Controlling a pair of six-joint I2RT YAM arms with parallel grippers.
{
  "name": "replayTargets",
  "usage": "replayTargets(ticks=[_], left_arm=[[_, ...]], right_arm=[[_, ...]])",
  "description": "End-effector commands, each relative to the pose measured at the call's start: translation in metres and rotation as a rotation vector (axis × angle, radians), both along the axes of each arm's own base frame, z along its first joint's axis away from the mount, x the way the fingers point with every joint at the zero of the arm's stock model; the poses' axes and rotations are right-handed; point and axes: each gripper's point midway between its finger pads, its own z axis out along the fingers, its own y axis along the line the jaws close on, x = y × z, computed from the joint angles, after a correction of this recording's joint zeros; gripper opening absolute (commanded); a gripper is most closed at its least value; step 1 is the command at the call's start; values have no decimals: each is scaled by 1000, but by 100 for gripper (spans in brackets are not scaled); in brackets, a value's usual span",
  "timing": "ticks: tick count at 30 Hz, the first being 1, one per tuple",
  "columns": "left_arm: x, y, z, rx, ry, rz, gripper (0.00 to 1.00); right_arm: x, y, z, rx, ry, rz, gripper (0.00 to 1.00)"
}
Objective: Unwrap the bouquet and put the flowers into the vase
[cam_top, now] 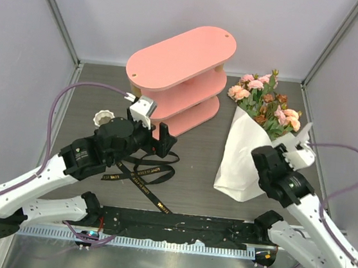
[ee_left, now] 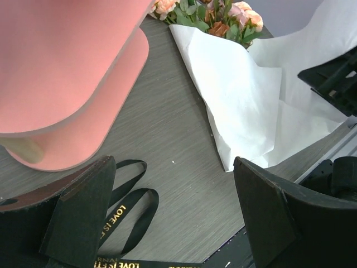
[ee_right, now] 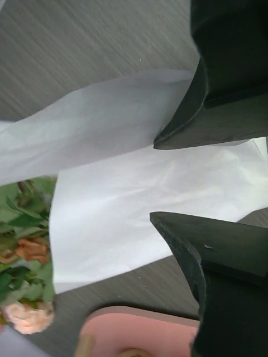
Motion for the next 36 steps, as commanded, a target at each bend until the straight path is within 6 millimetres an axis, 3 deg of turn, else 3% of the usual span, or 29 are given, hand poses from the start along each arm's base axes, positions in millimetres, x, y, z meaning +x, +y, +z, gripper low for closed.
replayTargets(ticks=[1,5,11,17,18,21,22,23,26,29,36], left_arm=[[3,-12,17,-56,-48,-37,91],[3,-16,15,-36,-44,-54,91],[0,-12,10,-34,-42,-54,91],[0,-11,9,-28,-47,-56,91],[0,-13,9,-27,-47,-61,91],[1,-15,8,-22,-48,-65,91],[1,-16,7,-19,-46,-67,91],[2,-16,7,-18,-47,-69,91],[2,-18,6,-15,-44,-73,91],[2,-21,4,-7,-38,-78,91],[4,-31,6,-6,-26,-98,91]], right_arm=[[-25,-46,-3,12,-93,-221,54],[-19,-46,-13,-3,-27,-201,54],[-28,-56,-68,103,166,-264,51],[-18,-71,-78,152,188,-270,50],[-8,-69,-76,161,166,-248,49],[5,-60,-91,173,203,-168,37],[6,-59,-97,168,218,-154,28],[10,-57,-98,177,209,-138,16],[21,-52,-96,173,164,-84,13],[35,-49,-85,140,87,-9,15],[82,2,-46,197,-116,336,29]])
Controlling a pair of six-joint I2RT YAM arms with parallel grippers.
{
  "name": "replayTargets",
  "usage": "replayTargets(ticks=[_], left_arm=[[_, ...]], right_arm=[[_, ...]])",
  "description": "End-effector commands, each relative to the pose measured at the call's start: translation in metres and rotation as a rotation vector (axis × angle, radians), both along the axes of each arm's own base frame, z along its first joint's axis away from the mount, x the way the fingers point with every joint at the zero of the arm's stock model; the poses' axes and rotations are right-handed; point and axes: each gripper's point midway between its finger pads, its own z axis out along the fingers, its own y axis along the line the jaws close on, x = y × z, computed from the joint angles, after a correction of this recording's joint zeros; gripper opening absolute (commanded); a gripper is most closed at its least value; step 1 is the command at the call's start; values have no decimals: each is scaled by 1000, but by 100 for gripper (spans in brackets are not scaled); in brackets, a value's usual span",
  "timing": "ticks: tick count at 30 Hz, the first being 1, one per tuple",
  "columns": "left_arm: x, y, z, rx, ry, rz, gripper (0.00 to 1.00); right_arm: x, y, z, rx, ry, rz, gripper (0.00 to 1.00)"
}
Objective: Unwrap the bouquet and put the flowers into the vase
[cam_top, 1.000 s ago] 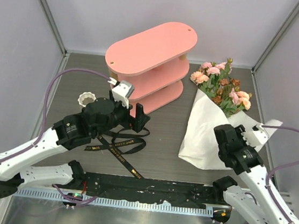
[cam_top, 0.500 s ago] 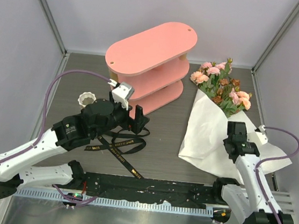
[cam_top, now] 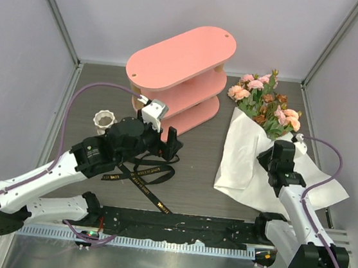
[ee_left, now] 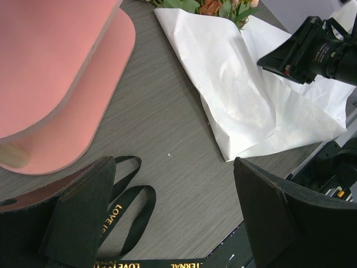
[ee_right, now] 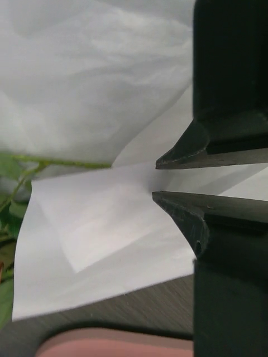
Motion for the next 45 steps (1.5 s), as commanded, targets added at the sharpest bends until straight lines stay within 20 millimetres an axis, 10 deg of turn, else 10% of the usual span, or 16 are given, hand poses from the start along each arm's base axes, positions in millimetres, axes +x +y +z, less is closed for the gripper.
replayTargets(ticks=[1,10,19,26,45], left_arm=[[4,-11,29,-62,-44,-23,91],[4,-25,22,-66,2,-50,91],[3,-43,10,-42,49,-104,91],[5,-50,5,-28,45,-124,91],[-4,-32,19,-101,15,-99,91]], right_arm=[[45,49,49,91,-244,292,31],[69,132,102,407,-468,622,48],[27,44,78,78,-166,248,80],[-23,7,42,64,-44,35,80],[-18,6,9,119,-60,-23,63]])
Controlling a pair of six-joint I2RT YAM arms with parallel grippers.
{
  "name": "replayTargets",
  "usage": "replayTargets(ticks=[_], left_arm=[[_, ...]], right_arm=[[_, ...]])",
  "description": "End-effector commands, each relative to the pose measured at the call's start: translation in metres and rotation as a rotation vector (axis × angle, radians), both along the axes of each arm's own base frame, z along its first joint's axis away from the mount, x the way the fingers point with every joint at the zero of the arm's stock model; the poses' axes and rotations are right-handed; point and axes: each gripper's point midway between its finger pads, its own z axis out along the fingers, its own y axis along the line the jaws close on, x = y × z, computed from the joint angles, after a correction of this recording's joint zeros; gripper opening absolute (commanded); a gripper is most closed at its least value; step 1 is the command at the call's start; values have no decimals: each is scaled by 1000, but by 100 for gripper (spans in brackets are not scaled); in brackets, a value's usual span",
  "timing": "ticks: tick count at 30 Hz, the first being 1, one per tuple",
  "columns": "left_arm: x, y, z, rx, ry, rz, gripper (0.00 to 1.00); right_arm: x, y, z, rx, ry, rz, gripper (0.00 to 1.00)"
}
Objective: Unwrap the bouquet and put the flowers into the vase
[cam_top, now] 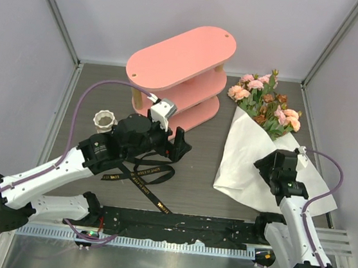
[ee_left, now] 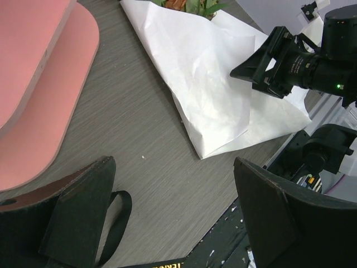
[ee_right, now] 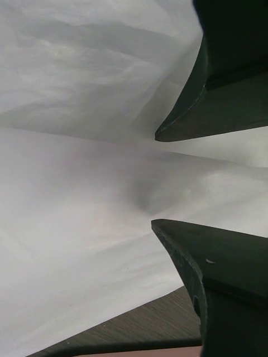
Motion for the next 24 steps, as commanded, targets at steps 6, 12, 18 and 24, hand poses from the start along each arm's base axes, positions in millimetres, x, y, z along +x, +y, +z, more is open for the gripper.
replayTargets(ticks=[6,12,18,24], left_arm=[[4,-7,13,-64,-17,2,91],[6,-12,8,-60,0,3,91],[7,-21,4,-63,24,-6,91],[7,-17,11,-70,19,5,91]], right_arm=[[39,20,36,33,-279,130,31],[62,70,83,136,-451,414,1],[86,115,132,189,-563,550,8],[85,229,134,342,-510,843,19]])
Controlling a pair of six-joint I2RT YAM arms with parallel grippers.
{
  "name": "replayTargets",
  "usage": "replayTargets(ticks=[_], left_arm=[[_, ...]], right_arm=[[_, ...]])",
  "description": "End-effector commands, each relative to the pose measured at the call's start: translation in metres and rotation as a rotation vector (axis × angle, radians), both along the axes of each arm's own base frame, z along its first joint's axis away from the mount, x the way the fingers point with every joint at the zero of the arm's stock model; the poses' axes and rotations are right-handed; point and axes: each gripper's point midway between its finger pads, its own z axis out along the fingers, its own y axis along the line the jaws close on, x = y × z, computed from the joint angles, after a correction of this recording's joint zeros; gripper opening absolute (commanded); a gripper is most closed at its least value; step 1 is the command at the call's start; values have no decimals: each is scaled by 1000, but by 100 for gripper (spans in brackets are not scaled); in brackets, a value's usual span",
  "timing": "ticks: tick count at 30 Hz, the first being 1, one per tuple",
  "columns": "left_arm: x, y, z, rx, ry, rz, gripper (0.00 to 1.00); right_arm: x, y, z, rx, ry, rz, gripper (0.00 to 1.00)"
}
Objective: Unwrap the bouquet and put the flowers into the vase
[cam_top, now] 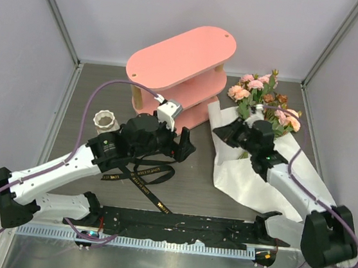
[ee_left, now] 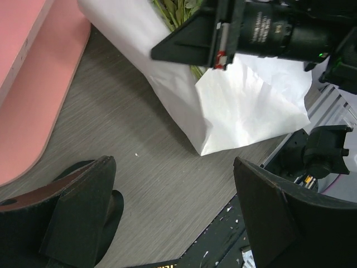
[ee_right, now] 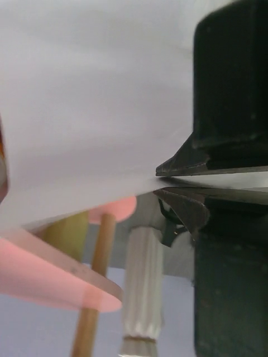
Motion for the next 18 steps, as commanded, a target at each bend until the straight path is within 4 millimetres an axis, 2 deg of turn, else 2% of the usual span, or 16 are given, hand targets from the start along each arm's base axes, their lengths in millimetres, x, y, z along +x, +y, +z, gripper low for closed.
replayTargets(ticks=[1,2,3,4,6,7,8,9,10,11,13,14,15,17,18], left_arm=[[3,-2,27,-76,-37,12,90],[3,-1,27,-71,-36,13,91],[3,2,29,-75,-41,20,91],[3,3,29,-75,-42,23,91],[3,5,27,-70,-43,27,91],[3,5,28,-70,-45,28,91],[3,5,28,-70,-48,29,91],[3,4,27,-70,-48,27,91],[4,3,25,-64,-45,23,91],[4,2,25,-66,-48,21,91],[4,-2,24,-67,-43,7,91],[4,-5,23,-67,-38,2,91],[3,-6,24,-68,-36,-6,91],[2,-6,23,-67,-33,-11,91],[2,-6,23,-67,-33,-11,91]], right_arm=[[-2,79,36,86,-97,237,27],[-3,80,30,73,-72,235,31],[-2,78,27,68,-59,224,41],[-1,70,31,52,-77,189,47],[-5,52,19,-28,-38,128,60],[0,32,27,-88,-76,33,65],[-4,12,14,-150,-20,-21,69],[-4,-3,14,-182,-15,-75,72],[-5,-16,15,-202,-7,-112,72],[-3,-56,11,-240,30,-251,72],[-3,-94,4,-243,101,-378,72],[-9,-113,-7,-252,174,-434,72],[-9,-145,-13,-248,220,-533,71],[-11,-171,-23,-262,281,-610,71],[-11,-192,-33,-262,338,-675,71]])
